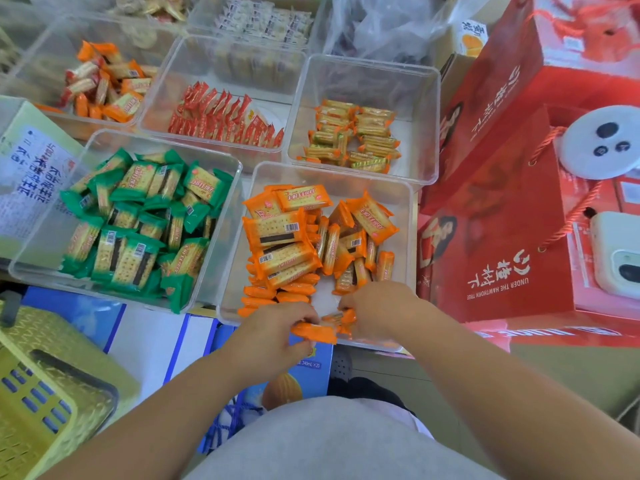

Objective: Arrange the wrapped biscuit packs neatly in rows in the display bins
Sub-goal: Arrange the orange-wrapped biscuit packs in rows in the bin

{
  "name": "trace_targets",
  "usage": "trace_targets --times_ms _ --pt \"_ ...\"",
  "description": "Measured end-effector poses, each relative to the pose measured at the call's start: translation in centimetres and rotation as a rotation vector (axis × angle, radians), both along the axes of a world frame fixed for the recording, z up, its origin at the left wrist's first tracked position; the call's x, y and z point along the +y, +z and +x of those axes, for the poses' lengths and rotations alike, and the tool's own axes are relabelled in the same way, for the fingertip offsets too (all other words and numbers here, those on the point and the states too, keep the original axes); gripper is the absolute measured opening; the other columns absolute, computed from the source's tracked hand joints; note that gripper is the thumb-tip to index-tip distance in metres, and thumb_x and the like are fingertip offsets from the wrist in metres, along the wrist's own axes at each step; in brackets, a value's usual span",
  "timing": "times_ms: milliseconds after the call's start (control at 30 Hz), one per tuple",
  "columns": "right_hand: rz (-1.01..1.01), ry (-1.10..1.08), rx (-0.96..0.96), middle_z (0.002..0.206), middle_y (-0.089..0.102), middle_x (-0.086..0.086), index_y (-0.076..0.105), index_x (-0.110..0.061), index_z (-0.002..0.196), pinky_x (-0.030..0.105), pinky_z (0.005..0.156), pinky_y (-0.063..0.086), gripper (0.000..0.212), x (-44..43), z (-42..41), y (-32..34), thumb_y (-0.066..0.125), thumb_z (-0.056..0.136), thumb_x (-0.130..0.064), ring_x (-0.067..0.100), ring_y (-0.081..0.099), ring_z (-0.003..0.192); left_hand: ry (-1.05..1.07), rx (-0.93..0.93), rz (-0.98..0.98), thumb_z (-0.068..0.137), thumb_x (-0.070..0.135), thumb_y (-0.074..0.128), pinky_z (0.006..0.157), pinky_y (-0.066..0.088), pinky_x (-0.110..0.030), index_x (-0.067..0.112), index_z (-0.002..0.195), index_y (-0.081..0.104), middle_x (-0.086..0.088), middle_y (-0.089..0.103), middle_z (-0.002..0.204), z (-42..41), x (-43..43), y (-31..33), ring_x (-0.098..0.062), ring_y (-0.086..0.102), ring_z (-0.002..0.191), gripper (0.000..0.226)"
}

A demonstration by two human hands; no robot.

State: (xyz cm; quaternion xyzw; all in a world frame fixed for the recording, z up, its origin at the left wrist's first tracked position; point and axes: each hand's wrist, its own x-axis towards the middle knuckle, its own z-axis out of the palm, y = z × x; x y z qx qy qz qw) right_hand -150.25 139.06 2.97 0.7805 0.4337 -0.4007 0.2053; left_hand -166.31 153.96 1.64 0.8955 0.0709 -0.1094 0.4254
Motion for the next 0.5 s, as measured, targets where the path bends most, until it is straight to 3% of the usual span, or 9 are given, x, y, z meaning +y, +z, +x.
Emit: trace_targets --times_ms 100,167,233,367,500 --pt "0.014 -0.013 -0.068 0.142 0.045 0.007 0.044 -0.036 0.145 0.043 0.085 0.053 0.048 0.0 0.1 0.2 0.052 0.098 -0.037 0.031 0.055 0.118 -0.089 0.03 0.078 0.088 0.03 0.07 0.064 0.038 -0.016 0.031 0.104 0.067 0.015 0.063 0.091 1.3 -0.7 -0.6 -0.007 0.055 0.081 0.017" --pt "0.043 -0.066 -0.098 0.148 0.033 0.007 0.038 -0.039 0.15 0.044 0.079 0.049 0.055 0.0 0.4 0.4 0.05 0.097 -0.028 0.033 0.053 0.121 -0.128 0.069 0.135 0.091 0.033 0.066 0.067 0.043 -0.023 0.03 0.106 0.065 0.011 0.064 0.093 1.8 -0.7 -1.1 -0.008 0.055 0.081 0.016" --pt "0.111 -0.115 -0.124 0.14 0.039 0.005 0.037 -0.043 0.148 0.044 0.076 0.047 0.055 -0.3 1.0 0.6 0.05 0.097 -0.03 0.031 0.054 0.116 -0.161 0.116 0.168 0.092 0.038 0.061 0.07 0.047 -0.032 0.029 0.108 0.062 0.008 0.064 0.095 2.1 -0.5 -1.6 -0.011 0.055 0.083 0.018" --pt "0.313 -0.205 -0.182 0.124 0.051 0.005 0.041 -0.039 0.144 0.039 0.074 0.047 0.048 -1.7 2.1 0.7 0.052 0.097 -0.04 0.029 0.056 0.104 -0.202 0.157 0.227 0.091 0.058 0.046 0.074 0.046 -0.035 0.032 0.104 0.058 0.01 0.059 0.092 2.4 -0.3 -2.1 -0.012 0.05 0.088 0.031" --pt "0.498 -0.336 -0.153 0.121 0.056 0.001 0.044 -0.036 0.14 0.037 0.075 0.051 0.053 -3.5 2.5 0.4 0.061 0.091 -0.047 0.027 0.061 0.105 -0.251 0.2 0.283 0.1 0.053 0.039 0.076 0.045 -0.037 0.032 0.11 0.058 0.008 0.058 0.094 3.1 -0.7 -1.9 -0.014 0.049 0.092 0.03"
